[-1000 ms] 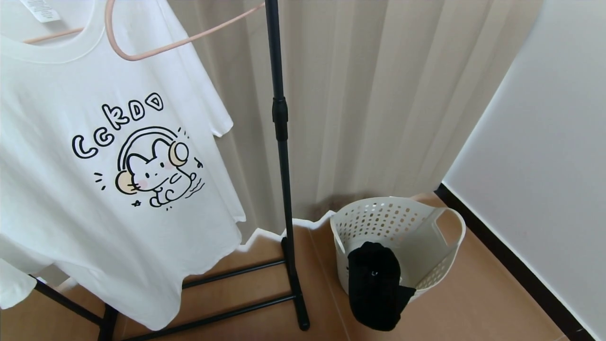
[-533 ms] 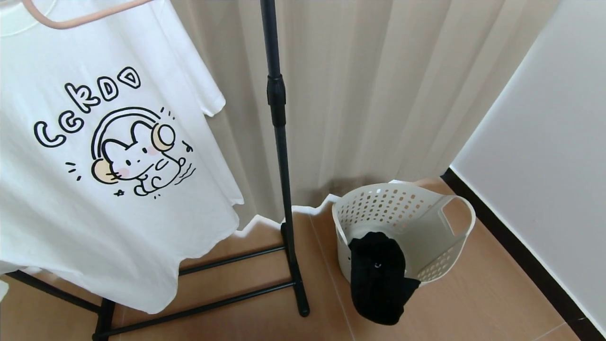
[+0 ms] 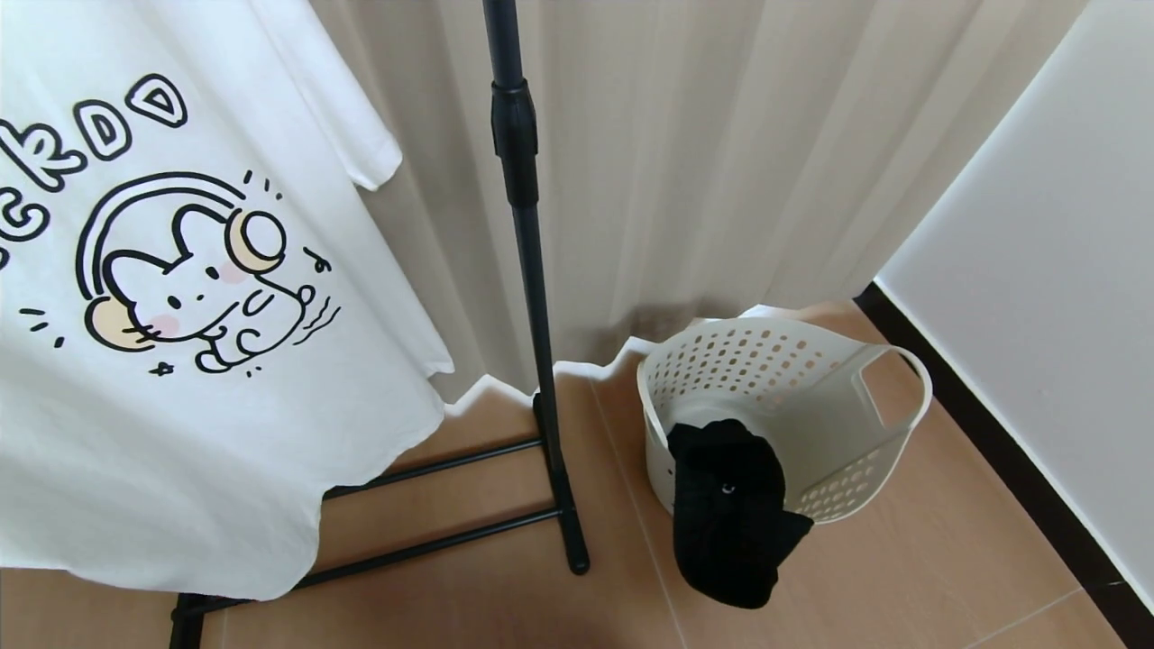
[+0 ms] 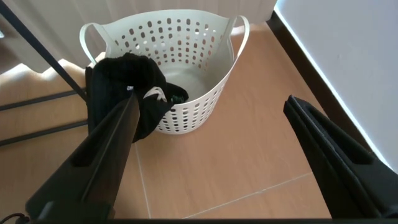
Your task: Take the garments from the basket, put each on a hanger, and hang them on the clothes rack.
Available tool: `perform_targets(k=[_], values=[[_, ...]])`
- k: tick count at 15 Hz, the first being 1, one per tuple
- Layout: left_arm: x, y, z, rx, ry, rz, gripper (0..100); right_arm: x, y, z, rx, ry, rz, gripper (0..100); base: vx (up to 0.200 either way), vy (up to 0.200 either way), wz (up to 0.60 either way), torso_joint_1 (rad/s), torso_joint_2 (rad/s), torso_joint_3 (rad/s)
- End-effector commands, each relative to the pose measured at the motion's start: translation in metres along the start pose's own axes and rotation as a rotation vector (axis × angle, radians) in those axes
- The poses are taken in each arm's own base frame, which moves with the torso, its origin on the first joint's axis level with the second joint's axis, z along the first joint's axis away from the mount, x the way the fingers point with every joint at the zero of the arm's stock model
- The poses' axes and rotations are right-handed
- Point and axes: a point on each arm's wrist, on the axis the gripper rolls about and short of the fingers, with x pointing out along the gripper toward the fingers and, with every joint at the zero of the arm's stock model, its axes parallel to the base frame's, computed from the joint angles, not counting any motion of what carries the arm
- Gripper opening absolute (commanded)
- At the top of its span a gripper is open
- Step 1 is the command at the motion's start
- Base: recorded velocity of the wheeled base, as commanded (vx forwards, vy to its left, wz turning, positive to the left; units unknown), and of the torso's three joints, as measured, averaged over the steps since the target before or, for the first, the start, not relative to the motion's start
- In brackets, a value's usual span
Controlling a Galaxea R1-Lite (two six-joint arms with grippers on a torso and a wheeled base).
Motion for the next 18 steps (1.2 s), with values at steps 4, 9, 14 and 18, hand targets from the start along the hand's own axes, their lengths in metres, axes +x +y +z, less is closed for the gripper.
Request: perform_targets(k=[4, 9, 14, 18], values=[[0.0, 0.0, 0.0, 0.0, 0.001, 0.0, 100, 0.0, 0.0, 0.0, -0.001, 0.003, 0.001, 100, 0.0, 0.0, 0.0, -0.004, 0.0, -0.189], [0.0, 0.0, 0.0, 0.004, 0.0, 0.002, 100, 0.007, 0.0, 0.002, -0.01, 0.099, -0.018, 100, 0.0, 0.0, 0.0, 0.0, 0.0, -0.115], [0.0, 0.0, 0.0, 0.008, -0.003, 0.006, 100, 0.031, 0.004, 0.024, -0.047, 0.321, 0.138, 100, 0.0, 0.0, 0.0, 0.0, 0.0, 0.0], [0.0, 0.0, 0.0, 0.008, -0.003, 0.006, 100, 0.074, 0.022, 0.052, -0.145, 0.461, 0.312, 100, 0.0, 0.0, 0.0, 0.0, 0.0, 0.0]])
